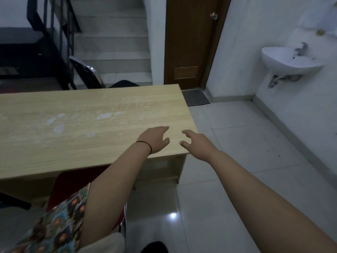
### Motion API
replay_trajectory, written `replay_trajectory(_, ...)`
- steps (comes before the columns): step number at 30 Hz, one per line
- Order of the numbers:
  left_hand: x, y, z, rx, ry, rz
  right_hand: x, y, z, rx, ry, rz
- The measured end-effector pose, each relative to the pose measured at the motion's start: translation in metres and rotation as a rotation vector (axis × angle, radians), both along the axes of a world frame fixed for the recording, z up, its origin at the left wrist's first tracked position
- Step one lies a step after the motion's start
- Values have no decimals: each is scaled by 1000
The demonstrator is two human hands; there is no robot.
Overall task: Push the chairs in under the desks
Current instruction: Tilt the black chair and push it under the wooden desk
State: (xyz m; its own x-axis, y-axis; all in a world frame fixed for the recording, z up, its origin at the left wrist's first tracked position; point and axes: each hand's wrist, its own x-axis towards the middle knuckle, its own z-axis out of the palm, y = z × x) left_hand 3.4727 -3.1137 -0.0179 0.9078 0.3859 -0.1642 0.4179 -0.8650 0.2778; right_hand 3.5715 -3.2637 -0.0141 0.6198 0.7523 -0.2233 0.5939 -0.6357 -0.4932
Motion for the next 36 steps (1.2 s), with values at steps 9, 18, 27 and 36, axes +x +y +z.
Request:
replay_trajectory(9,132,14,6,-54,-2,11,114,13,7,51,68,-47)
replay_trajectory(18,236,44,4,-104,-74,93,233,36,8,119,165,-84)
replay_trajectory(27,336,62,-20,-112,20,201,361,64,-17,38,131,74)
replay_trajectory(36,451,73,-13,-128,46,402,520,93,-9,-65,79,270)
